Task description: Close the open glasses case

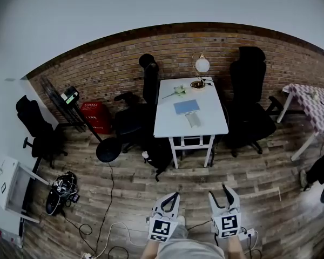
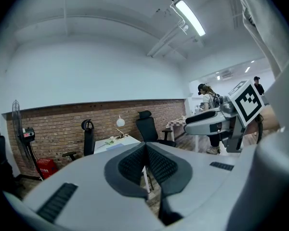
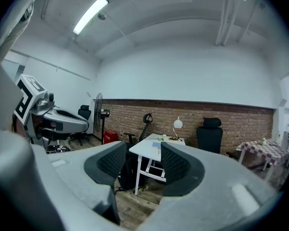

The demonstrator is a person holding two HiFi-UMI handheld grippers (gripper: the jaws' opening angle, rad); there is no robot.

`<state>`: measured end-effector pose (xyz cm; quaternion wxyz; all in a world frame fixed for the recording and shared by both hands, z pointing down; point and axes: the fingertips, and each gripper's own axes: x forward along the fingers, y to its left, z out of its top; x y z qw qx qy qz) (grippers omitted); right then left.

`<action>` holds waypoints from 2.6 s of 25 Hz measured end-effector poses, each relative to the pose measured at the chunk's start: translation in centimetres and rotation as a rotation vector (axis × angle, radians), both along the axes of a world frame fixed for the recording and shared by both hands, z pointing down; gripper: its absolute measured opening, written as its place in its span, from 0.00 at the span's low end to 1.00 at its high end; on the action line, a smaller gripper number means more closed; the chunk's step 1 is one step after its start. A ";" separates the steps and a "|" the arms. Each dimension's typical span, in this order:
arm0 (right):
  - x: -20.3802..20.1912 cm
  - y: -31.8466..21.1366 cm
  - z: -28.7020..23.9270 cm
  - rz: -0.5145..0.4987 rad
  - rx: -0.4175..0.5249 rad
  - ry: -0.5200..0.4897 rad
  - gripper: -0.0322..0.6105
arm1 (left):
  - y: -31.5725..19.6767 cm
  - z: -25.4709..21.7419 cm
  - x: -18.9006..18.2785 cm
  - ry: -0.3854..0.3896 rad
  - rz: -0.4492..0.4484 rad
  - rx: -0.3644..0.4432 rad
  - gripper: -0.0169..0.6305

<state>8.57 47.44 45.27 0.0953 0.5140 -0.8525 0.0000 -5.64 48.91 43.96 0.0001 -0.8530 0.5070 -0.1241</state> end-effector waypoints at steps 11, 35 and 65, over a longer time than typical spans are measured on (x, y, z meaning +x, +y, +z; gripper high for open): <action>-2.9 -7.7 0.2 0.023 -0.020 0.028 0.39 | -8.0 0.5 -3.2 -0.005 0.025 -0.013 0.03; -6.7 -15.9 -0.1 0.132 -0.047 0.060 0.39 | -17.8 1.2 -6.9 0.043 0.114 -0.010 0.03; -6.6 -27.1 -0.3 0.097 -0.044 0.034 0.39 | -28.9 0.4 -5.4 0.048 0.094 0.012 0.03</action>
